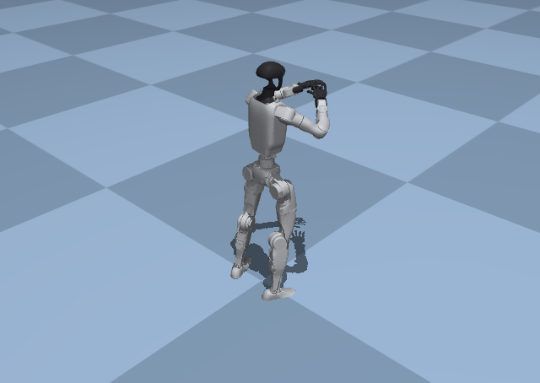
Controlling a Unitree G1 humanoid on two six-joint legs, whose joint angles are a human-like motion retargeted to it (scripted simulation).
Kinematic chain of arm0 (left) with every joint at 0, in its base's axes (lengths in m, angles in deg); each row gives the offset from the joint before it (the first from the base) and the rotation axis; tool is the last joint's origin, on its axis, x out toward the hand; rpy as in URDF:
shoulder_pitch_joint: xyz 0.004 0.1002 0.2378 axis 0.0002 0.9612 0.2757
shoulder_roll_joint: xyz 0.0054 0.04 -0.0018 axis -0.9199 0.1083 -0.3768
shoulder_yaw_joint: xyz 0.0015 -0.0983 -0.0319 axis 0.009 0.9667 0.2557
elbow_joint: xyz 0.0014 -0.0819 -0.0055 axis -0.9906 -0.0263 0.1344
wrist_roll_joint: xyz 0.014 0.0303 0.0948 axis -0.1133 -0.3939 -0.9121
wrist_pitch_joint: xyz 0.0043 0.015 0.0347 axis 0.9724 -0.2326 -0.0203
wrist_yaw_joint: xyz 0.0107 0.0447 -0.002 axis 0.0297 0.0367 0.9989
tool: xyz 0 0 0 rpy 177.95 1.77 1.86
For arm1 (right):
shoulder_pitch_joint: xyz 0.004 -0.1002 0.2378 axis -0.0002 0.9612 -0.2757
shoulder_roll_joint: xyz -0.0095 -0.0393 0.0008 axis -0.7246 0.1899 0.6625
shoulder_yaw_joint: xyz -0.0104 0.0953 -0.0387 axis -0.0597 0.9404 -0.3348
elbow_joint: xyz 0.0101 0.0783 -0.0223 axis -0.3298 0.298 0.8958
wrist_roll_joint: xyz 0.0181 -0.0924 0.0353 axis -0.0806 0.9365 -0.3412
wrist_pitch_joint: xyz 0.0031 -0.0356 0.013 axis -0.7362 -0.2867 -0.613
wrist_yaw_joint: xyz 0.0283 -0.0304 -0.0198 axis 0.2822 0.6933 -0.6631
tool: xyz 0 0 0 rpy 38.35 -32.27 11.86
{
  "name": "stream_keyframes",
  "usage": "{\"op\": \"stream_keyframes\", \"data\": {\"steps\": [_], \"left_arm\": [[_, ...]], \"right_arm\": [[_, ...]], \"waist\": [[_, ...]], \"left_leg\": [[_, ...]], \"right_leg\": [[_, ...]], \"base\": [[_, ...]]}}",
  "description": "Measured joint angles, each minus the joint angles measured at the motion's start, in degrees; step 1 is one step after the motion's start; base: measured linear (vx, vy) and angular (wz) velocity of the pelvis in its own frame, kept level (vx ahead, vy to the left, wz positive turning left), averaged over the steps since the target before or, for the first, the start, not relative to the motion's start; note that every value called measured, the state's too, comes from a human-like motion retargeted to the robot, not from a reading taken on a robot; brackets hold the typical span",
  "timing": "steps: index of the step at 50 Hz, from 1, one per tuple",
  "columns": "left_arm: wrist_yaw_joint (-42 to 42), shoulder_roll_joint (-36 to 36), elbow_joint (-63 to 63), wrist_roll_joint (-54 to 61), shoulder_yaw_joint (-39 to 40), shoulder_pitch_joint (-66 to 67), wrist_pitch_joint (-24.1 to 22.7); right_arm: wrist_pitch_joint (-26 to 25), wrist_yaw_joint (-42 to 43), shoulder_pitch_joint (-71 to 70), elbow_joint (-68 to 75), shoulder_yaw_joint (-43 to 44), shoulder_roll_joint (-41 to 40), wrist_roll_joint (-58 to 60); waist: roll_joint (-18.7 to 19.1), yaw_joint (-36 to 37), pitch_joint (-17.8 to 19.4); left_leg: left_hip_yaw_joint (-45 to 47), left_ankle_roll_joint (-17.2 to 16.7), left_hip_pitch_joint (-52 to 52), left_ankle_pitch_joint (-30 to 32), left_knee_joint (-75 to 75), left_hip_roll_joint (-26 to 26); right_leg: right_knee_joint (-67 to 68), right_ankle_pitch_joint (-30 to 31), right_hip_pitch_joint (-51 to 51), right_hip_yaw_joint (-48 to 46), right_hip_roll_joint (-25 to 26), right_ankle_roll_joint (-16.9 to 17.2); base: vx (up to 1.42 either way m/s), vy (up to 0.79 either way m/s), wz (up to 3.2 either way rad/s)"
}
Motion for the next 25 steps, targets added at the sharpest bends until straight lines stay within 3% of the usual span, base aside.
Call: {"op": "stream_keyframes", "data": {"steps": [5,12,17,25], "left_arm": [[0.28,0.58,-15.94,4.34,-5.74,-9.48,2.46],[-4.89,2.2,-30.08,4.99,-13.47,-17.05,0.68],[-6.31,1.78,-21.76,1.99,-13.47,-15.1,-1.86],[-0.36,1.79,4.92,1.79,-7.51,-5.03,-4.75]], "right_arm": [[-0.13,-2.69,6.17,-13.64,3.4,3.3,-5.1],[1.82,0.29,16.33,-21.19,10.28,9.11,-7.51],[2.26,1.8,19.99,-16.3,13.16,10.78,-5.76],[0.12,0.58,13.31,-0.71,10.64,5.77,-3.28]], "waist": [[1.51,-5.43,0.14],[2.54,-10.29,-0.03],[2.18,-10.37,-0.43],[0.34,-5.21,-0.94]], "left_leg": [[2.99,-0.04,0.49,0.08,-0.18,0.56],[5.61,-0.68,0.62,0.34,-0.36,0.97],[5.9,-0.98,0.48,0.24,-0.09,0.91],[3.54,-0.76,0.12,-0.2,0.6,0.45]], "right_leg": [[-0.36,0.46,-1.44,2.83,1.11,0.0],[-0.7,0.97,-2.94,5.1,2.05,0.0],[-0.65,1.06,-3.19,5.33,1.9,0.0],[-0.06,0.49,-2.03,3.28,0.71,0.0]], "base": [[0.0,-0.03,-0.6],[0.01,-0.02,-0.37],[0.0,0.0,0.0],[0.01,0.01,0.25]]}}
